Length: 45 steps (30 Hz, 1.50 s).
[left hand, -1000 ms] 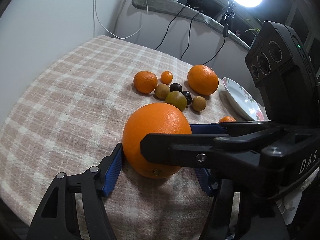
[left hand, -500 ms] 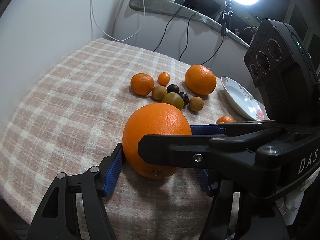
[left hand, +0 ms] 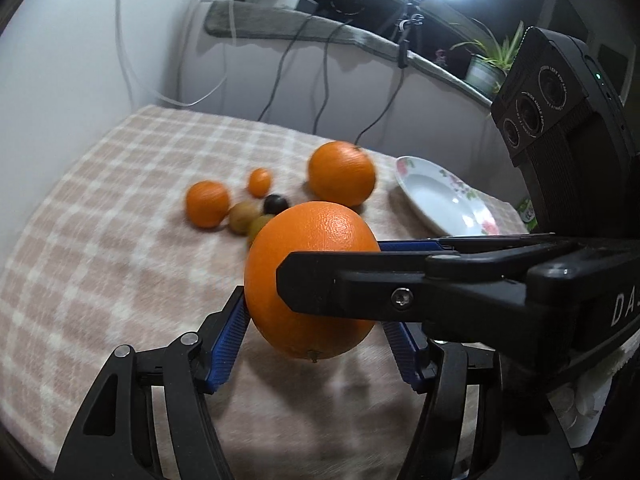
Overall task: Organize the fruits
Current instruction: 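Carry the large orange with the right tool over the white plate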
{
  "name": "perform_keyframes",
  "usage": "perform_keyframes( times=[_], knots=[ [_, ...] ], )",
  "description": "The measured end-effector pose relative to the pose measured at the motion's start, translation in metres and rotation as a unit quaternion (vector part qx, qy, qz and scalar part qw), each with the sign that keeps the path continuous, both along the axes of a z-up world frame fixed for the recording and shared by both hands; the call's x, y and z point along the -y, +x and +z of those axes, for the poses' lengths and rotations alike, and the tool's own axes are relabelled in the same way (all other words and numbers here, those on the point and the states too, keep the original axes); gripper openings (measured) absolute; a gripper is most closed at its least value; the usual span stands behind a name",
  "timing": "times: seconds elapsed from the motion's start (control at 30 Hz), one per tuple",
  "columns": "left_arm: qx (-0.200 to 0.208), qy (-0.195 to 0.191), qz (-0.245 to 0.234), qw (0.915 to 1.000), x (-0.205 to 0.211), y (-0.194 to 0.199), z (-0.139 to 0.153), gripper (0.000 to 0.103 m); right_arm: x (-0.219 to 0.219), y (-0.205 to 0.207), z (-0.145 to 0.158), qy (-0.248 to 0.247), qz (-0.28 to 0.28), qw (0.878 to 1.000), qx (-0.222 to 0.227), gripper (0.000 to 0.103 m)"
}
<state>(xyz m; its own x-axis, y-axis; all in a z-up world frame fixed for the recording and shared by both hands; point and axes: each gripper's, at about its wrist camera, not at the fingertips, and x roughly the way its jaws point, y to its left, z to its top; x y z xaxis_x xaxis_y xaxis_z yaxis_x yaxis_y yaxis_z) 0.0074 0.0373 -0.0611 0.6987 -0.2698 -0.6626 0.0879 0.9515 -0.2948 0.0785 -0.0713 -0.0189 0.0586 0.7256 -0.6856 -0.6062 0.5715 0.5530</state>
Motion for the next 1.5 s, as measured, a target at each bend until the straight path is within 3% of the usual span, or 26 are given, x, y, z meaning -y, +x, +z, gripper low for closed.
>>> perform_keyframes(
  times=[0.63, 1.07, 1.5],
  knots=[
    [0.038, 0.016, -0.093, 0.9949, 0.084, 0.049, 0.027, 0.065, 0.109, 0.029, 0.030, 0.009, -0.100, 0.994, 0.034, 0.075],
    [0.024, 0.018, -0.145, 0.9890, 0.138, 0.085, 0.018, 0.065, 0.170, 0.053, 0.018, 0.003, -0.164, 0.986, 0.022, 0.075],
    [0.004, 0.027, -0.166, 0.9857, 0.164, 0.102, 0.007, 0.065, 0.200, 0.066, 0.000, 0.003, -0.193, 0.981, -0.002, 0.075]
  ],
)
